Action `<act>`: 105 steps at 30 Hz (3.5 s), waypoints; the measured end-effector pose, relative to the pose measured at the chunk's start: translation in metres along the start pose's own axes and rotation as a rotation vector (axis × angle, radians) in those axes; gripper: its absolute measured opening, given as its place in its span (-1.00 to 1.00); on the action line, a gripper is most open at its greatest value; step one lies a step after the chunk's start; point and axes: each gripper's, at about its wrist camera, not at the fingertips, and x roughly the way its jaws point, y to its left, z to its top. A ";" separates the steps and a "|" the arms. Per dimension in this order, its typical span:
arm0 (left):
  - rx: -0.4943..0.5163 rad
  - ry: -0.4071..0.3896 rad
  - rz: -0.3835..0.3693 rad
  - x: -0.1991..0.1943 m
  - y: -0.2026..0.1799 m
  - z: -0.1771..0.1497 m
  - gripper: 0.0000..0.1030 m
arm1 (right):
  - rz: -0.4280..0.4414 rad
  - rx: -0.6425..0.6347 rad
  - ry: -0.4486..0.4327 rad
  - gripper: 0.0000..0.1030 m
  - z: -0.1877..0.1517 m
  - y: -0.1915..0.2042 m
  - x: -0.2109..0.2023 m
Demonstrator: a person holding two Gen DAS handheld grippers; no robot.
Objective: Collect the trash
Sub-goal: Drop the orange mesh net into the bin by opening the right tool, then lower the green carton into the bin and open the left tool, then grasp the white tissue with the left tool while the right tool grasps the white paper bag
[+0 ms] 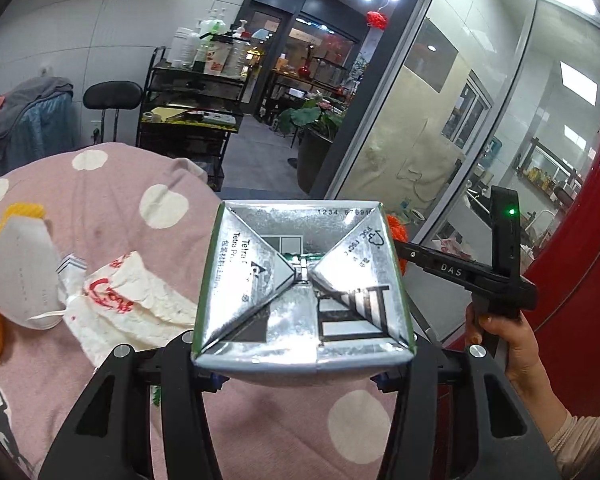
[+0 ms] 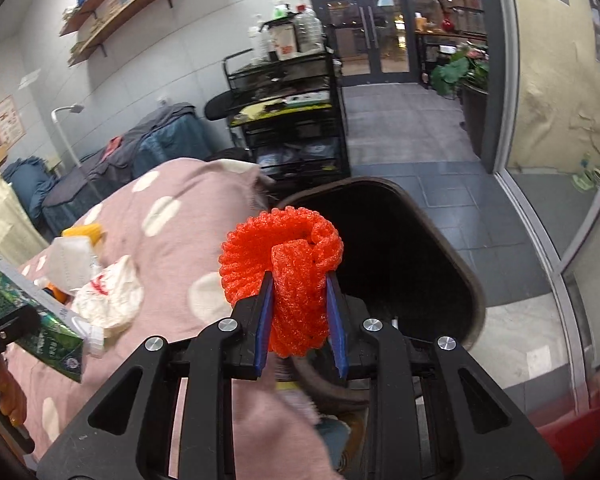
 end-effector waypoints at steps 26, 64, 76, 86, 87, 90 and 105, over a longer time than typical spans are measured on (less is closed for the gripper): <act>0.028 0.150 -0.064 0.129 -0.066 0.032 -0.02 | -0.149 0.158 0.030 0.44 -0.049 -0.073 0.031; 0.124 0.553 0.091 0.268 -0.093 0.018 0.38 | -0.181 0.156 -0.038 0.55 -0.095 -0.061 -0.063; 0.117 0.339 0.049 0.204 -0.086 0.036 0.62 | -0.176 0.144 -0.051 0.59 -0.095 -0.055 -0.064; 0.151 0.103 0.092 0.100 -0.076 0.032 0.77 | -0.118 0.082 -0.073 0.70 -0.088 -0.022 -0.060; 0.146 0.070 0.103 0.087 -0.074 0.030 0.81 | -0.114 0.075 -0.074 0.70 -0.087 -0.019 -0.060; 0.130 0.004 0.133 0.058 -0.068 0.027 0.83 | -0.085 0.053 -0.079 0.70 -0.084 -0.006 -0.058; 0.043 -0.135 0.366 -0.035 -0.010 -0.010 0.88 | 0.058 -0.097 -0.056 0.72 -0.074 0.071 -0.042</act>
